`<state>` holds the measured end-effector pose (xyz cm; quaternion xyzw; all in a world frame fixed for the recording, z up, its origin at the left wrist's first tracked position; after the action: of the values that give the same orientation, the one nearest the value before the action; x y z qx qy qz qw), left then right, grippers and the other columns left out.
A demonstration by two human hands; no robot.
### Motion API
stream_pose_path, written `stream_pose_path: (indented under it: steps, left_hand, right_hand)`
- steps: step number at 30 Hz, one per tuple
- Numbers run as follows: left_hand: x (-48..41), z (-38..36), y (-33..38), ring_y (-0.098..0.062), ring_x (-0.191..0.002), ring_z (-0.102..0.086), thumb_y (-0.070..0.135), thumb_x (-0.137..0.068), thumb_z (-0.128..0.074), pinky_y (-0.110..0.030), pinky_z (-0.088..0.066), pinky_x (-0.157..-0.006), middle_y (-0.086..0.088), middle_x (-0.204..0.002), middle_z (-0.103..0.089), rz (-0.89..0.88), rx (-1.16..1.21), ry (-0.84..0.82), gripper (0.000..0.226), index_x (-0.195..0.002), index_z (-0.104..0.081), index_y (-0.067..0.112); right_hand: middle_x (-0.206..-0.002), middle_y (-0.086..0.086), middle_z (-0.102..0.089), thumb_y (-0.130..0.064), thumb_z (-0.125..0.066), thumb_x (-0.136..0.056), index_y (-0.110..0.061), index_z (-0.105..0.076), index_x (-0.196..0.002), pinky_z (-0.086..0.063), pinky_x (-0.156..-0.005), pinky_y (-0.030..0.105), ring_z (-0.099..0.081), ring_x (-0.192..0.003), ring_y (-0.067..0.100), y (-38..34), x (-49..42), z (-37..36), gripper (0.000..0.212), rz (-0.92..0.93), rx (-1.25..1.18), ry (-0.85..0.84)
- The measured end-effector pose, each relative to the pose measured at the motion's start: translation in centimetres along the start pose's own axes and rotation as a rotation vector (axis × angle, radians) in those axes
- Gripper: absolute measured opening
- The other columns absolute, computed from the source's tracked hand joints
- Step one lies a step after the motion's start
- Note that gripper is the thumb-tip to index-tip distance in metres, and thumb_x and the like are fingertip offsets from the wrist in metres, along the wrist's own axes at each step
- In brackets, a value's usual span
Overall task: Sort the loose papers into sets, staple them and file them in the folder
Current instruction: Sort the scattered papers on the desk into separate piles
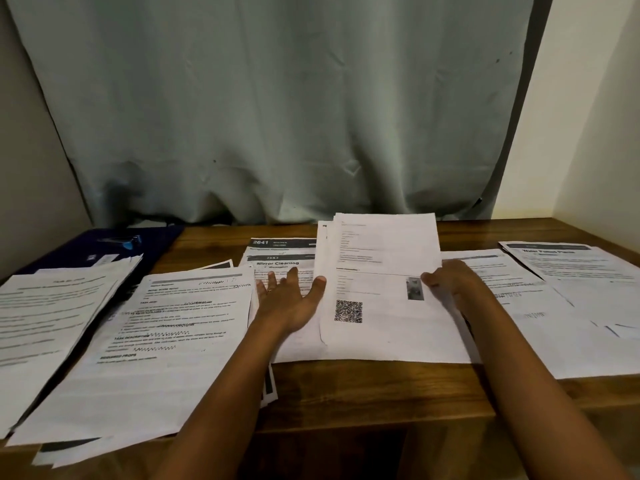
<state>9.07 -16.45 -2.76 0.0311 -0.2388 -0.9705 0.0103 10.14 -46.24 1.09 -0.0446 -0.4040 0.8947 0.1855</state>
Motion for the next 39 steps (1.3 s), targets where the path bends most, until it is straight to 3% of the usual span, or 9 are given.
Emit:
stream_pose_path:
  steps: [6, 8, 15, 18, 22, 25, 27, 31, 39]
  left_hand:
    - [-0.1, -1.4, 0.7, -0.031, -0.146, 0.010, 0.088, -0.066, -0.007, -0.052, 0.003, -0.116, -0.004, -0.161, -0.003, 0.007, 0.177, -0.105, 0.103, -0.152, -0.006, 0.032]
    - [0.1, -1.4, 1.1, -0.029, -0.147, 0.004, 0.089, -0.063, -0.010, -0.052, -0.005, -0.117, -0.002, -0.161, -0.005, -0.001, 0.235, -0.129, 0.105, -0.152, -0.005, 0.032]
    - [0.9, -0.8, 2.3, -0.026, -0.146, -0.016, 0.079, -0.081, -0.022, -0.048, -0.017, -0.117, 0.002, -0.158, -0.020, -0.044, 0.435, -0.192, 0.085, -0.152, -0.006, 0.034]
    - [1.1, -0.6, 2.8, -0.026, -0.145, -0.019, 0.073, -0.085, -0.027, -0.048, -0.016, -0.114, 0.001, -0.157, -0.022, -0.059, 0.624, -0.237, 0.078, -0.151, -0.008, 0.036]
    - [1.7, 0.4, 3.3, -0.019, -0.144, -0.016, 0.060, -0.095, -0.027, -0.044, -0.016, -0.114, 0.008, -0.158, -0.014, -0.077, 0.858, -0.228, 0.064, -0.151, -0.012, 0.034]
    - [0.6, 2.3, 1.5, -0.025, -0.143, -0.023, 0.061, -0.094, -0.031, -0.045, -0.022, -0.114, -0.003, -0.157, -0.024, -0.073, 0.506, 0.123, 0.067, -0.150, -0.024, 0.024]
    - [-0.3, 2.9, -0.3, -0.029, -0.146, -0.012, 0.059, -0.095, -0.030, -0.046, -0.013, -0.117, -0.011, -0.157, -0.023, -0.021, 0.291, 0.271, 0.071, -0.149, -0.025, 0.013]
    - [-1.3, 1.5, -2.0, -0.034, -0.147, 0.002, 0.060, -0.096, -0.019, -0.047, 0.007, -0.116, -0.016, -0.157, -0.017, 0.071, 0.075, 0.154, 0.076, -0.151, -0.017, 0.007]
    - [-1.1, 0.4, -1.5, -0.034, -0.147, -0.002, 0.058, -0.097, -0.019, -0.050, 0.006, -0.117, -0.012, -0.158, -0.017, 0.041, 0.014, 0.043, 0.071, -0.150, -0.018, 0.011]
  right_hand:
    - [-0.138, 0.020, -0.047, -0.026, -0.054, -0.096, 0.006, -0.044, -0.133, -0.040, -0.095, 0.035, -0.046, -0.124, 0.035, 0.0, 0.6, -0.7, 0.050, -0.029, 0.055, -0.031]
    - [-0.134, 0.021, -0.050, -0.022, -0.062, -0.092, 0.005, -0.047, -0.130, -0.042, -0.086, 0.034, -0.050, -0.119, 0.036, -0.3, 0.6, -1.3, 0.049, -0.016, 0.036, -0.045]
    - [-0.113, 0.009, -0.063, -0.009, -0.079, -0.073, 0.002, -0.060, -0.110, -0.047, -0.083, 0.036, -0.060, -0.098, 0.031, -0.4, 0.8, -2.7, 0.043, -0.002, -0.231, -0.089]
    - [-0.117, 0.005, -0.055, -0.016, -0.081, -0.073, -0.005, -0.052, -0.121, -0.045, -0.083, 0.035, -0.055, -0.113, 0.033, -0.7, 1.1, -3.4, 0.057, -0.008, -0.220, -0.097]
    - [-0.123, 0.010, -0.059, -0.013, -0.083, -0.068, -0.006, -0.056, -0.120, -0.047, -0.088, 0.037, -0.055, -0.113, 0.033, -1.2, 1.0, -3.9, 0.059, 0.020, -0.239, -0.109]
    - [-0.121, 0.012, -0.061, -0.006, -0.080, -0.071, -0.003, -0.058, -0.120, -0.044, -0.080, 0.032, -0.058, -0.106, 0.031, -1.1, 0.9, -3.6, 0.053, 0.058, -0.234, -0.087]
    - [-0.123, 0.015, -0.062, -0.003, -0.077, -0.074, 0.000, -0.059, -0.120, -0.042, -0.078, 0.030, -0.059, -0.106, 0.031, -1.0, 1.0, -3.1, 0.050, 0.082, -0.218, -0.055]
    - [-0.126, 0.016, -0.060, -0.002, -0.075, -0.076, 0.001, -0.057, -0.121, -0.043, -0.081, 0.033, -0.057, -0.113, 0.034, -0.4, 0.9, -2.1, 0.049, 0.080, -0.172, 0.012]
    - [-0.118, 0.016, -0.065, 0.001, -0.072, -0.075, 0.001, -0.062, -0.116, -0.042, -0.078, 0.027, -0.061, -0.105, 0.032, 0.2, 0.8, -2.0, 0.043, 0.113, -0.197, 0.059]
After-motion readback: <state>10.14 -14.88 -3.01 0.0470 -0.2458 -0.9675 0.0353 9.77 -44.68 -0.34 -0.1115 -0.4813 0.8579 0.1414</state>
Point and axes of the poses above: each hand's wrist, its own x-axis away from the middle knuckle, its own z-axis out of the back of the hand, y = z × x, the point moved 7 cm from there along -x, towards the middle knuckle
